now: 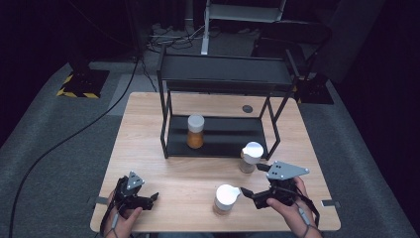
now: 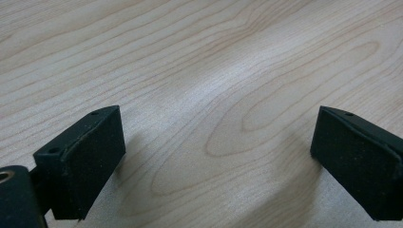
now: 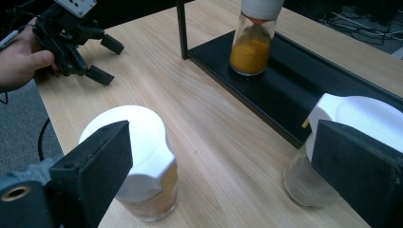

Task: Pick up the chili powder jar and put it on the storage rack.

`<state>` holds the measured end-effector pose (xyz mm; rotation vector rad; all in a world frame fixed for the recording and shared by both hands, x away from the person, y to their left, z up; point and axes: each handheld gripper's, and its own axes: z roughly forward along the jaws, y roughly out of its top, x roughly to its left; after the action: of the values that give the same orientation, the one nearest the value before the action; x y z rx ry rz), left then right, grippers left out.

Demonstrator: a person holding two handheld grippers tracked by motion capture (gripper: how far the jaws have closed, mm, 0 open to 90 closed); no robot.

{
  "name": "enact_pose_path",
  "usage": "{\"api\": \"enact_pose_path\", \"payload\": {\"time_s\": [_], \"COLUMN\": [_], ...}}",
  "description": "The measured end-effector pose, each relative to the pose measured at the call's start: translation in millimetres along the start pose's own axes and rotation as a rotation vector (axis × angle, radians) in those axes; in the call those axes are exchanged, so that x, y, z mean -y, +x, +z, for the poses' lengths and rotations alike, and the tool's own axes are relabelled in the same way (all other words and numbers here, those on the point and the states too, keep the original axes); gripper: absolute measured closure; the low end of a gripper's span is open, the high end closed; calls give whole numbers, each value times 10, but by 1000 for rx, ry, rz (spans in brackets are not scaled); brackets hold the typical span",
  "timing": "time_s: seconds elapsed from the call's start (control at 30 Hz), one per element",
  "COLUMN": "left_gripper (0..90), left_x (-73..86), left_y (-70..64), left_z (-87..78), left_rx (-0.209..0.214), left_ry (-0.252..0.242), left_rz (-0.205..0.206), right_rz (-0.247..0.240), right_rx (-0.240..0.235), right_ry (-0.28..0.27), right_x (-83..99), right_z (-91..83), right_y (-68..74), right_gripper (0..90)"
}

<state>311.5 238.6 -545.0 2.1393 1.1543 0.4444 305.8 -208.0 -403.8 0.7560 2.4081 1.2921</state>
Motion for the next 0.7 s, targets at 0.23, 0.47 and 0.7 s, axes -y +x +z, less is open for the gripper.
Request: {"api": "enact_pose_path", "payload": {"time_s": [0.23, 0.47, 0.7], "left_gripper": [37, 37, 37], "left_x": [0, 0, 0], "left_y": [0, 0, 0], "left_z": [0, 0, 0], "left_rx": [0, 0, 0], "left_ry": [0, 0, 0], "left_rz": [1, 0, 1], "right_rz": [-7, -14, -22], "right_rx": [-13, -24, -44], "right_ry": [-5, -6, -7], "right_x": [-22, -18, -12], "right_z": [51, 94, 169], "right_y": [74, 137, 224], "right_gripper": [64, 63, 63]}}
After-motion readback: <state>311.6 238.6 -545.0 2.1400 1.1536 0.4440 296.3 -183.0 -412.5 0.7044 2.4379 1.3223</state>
